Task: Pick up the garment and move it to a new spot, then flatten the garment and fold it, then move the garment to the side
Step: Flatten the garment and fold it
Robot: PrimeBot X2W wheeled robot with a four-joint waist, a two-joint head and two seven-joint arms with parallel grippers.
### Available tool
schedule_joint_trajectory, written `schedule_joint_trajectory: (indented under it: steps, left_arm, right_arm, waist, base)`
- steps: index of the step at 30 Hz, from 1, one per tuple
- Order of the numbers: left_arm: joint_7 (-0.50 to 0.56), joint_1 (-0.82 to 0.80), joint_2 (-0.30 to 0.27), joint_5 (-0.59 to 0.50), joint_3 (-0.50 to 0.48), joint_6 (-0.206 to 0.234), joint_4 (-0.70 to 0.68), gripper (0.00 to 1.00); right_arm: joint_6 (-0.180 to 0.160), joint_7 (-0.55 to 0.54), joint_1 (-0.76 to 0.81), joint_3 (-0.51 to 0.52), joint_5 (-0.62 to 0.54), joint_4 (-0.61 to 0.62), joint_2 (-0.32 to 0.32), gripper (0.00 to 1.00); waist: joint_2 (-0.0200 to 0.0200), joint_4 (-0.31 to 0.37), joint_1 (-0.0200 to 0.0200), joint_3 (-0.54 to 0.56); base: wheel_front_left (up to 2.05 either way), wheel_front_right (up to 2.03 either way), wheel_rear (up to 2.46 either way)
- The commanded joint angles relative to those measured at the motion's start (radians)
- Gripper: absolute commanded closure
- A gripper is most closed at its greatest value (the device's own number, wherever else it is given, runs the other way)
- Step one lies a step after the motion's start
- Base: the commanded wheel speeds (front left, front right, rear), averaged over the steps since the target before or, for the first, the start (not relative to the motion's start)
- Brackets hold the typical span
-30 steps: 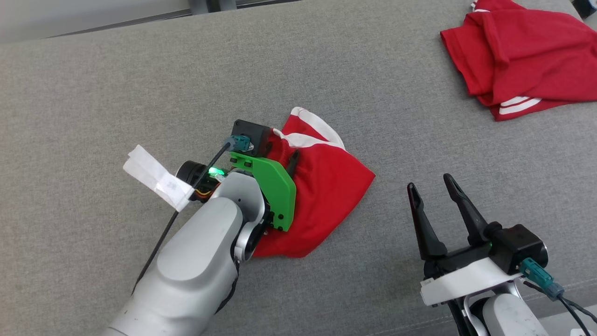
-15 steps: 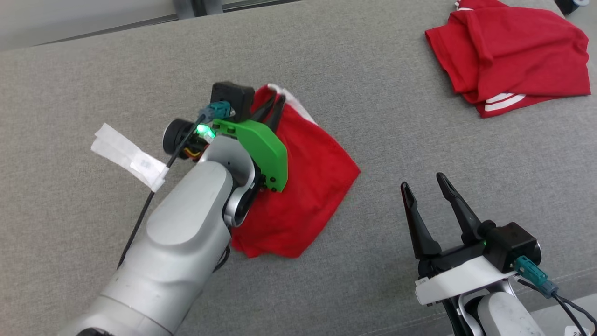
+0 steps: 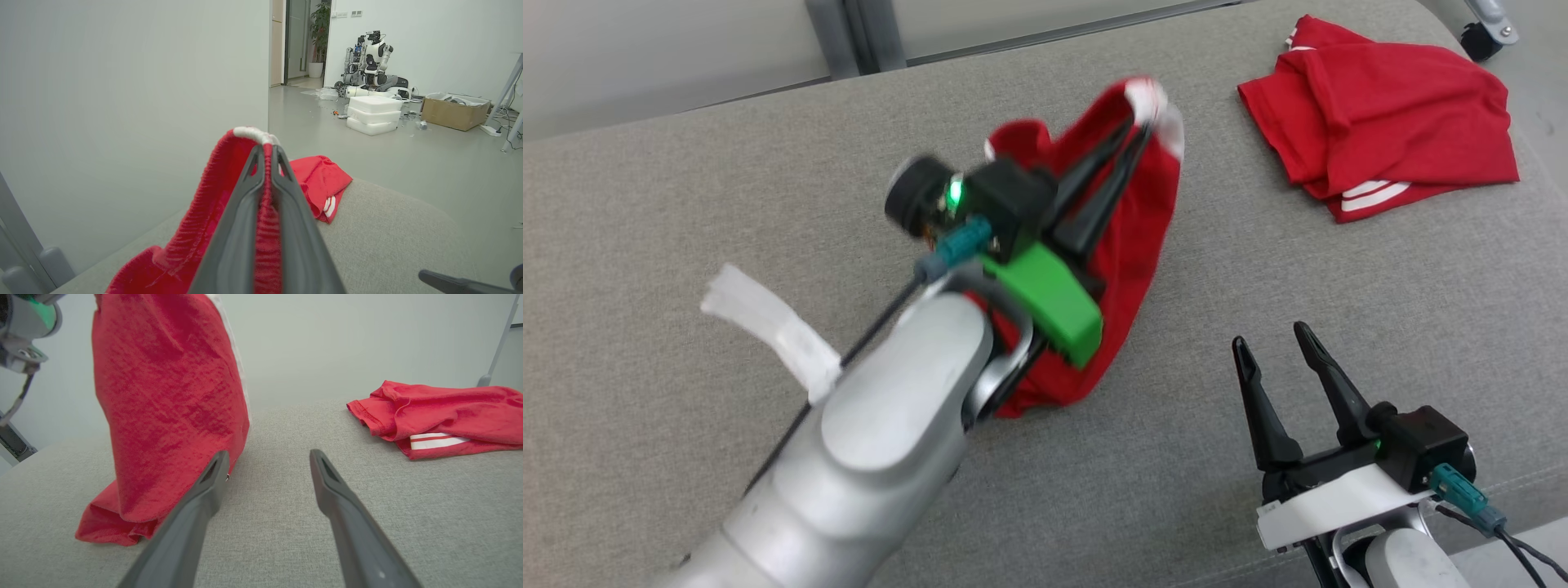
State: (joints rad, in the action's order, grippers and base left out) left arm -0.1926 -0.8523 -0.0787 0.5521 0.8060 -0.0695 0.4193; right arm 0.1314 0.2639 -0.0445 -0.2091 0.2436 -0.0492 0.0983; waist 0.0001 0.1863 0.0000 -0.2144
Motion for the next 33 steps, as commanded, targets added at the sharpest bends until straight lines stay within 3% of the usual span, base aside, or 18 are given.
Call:
schedule_joint_trajectory:
  steps: [1, 5, 9, 11, 12, 14, 15, 16, 19, 31, 32, 33]
  left_arm:
    - [0.004, 0.065, -0.037, -0.002, 0.015, 0.003, -0.017, 1.00]
    - [0.008, 0.263, -0.102, 0.011, 0.070, 0.021, -0.091, 1.00]
    - [0.025, 0.405, -0.157, 0.045, 0.116, 0.005, -0.125, 1.00]
    - [0.035, 0.446, -0.170, 0.056, 0.130, -0.003, -0.144, 0.77]
    - [0.038, 0.458, -0.173, 0.063, 0.131, 0.000, -0.153, 0.61]
    - [0.031, 0.472, -0.183, 0.063, 0.134, 0.008, -0.176, 0.45]
    - [0.029, 0.477, -0.186, 0.058, 0.134, 0.013, -0.187, 0.28]
    - [0.027, 0.475, -0.190, 0.050, 0.135, 0.018, -0.197, 0.18]
    - [0.038, 0.466, -0.202, 0.016, 0.150, 0.038, -0.229, 0.01]
    - [0.097, 0.423, -0.221, -0.059, 0.198, 0.080, -0.251, 0.00]
    - [0.099, 0.423, -0.221, -0.061, 0.198, 0.083, -0.250, 0.04]
    - [0.102, 0.425, -0.221, -0.058, 0.197, 0.088, -0.248, 0.23]
  right_arm:
    - [-0.002, 0.000, 0.010, 0.007, 0.002, 0.005, -0.001, 0.00]
    - [-0.002, 0.000, 0.008, 0.023, -0.004, 0.016, 0.001, 0.00]
    - [-0.002, 0.000, -0.006, 0.034, -0.009, 0.021, 0.007, 0.00]
    - [-0.002, 0.000, -0.007, 0.038, -0.012, 0.024, 0.010, 0.00]
    - [-0.002, 0.000, -0.008, 0.040, -0.012, 0.024, 0.012, 0.00]
    - [-0.002, 0.000, -0.012, 0.044, -0.012, 0.024, 0.016, 0.00]
    - [-0.002, 0.000, -0.013, 0.045, -0.012, 0.023, 0.018, 0.00]
    - [-0.002, 0.000, -0.013, 0.044, -0.012, 0.021, 0.018, 0.00]
    - [-0.002, 0.000, -0.011, 0.040, -0.008, 0.017, 0.022, 0.00]
    - [-0.002, 0.000, 0.001, 0.038, 0.005, 0.018, 0.015, 0.00]
    - [-0.002, 0.000, 0.002, 0.037, 0.006, 0.018, 0.014, 0.00]
    - [-0.002, 0.000, 0.004, 0.038, 0.006, 0.018, 0.014, 0.00]
  waist:
    - [-0.0001, -0.013, 0.0000, -0.005]
    - [-0.0001, -0.037, 0.0000, -0.039]
    - [-0.0001, -0.058, 0.0000, -0.068]
    - [-0.0001, -0.067, 0.0000, -0.075]
    - [-0.0001, -0.072, 0.0000, -0.077]
    - [-0.0001, -0.079, 0.0000, -0.076]
    - [-0.0001, -0.082, 0.0000, -0.074]
    - [-0.0001, -0.084, 0.0000, -0.072]
    - [-0.0001, -0.086, 0.0000, -0.061]
    - [-0.0001, -0.067, 0.0000, -0.039]
    - [-0.0001, -0.065, 0.0000, -0.039]
    - [-0.0001, -0.062, 0.0000, -0.038]
  base:
    - [0.00, 0.00, 0.00]
    - [0.00, 0.00, 0.00]
    - [0.00, 0.00, 0.00]
    - [0.00, 0.00, 0.00]
    - [0.00, 0.00, 0.00]
    - [0.00, 0.00, 0.00]
    - [0.00, 0.00, 0.00]
    - [0.00, 0.00, 0.00]
    - [0.00, 0.00, 0.00]
    - [0.00, 0.00, 0.00]
    - [0.00, 0.00, 0.00]
    - [0.00, 0.00, 0.00]
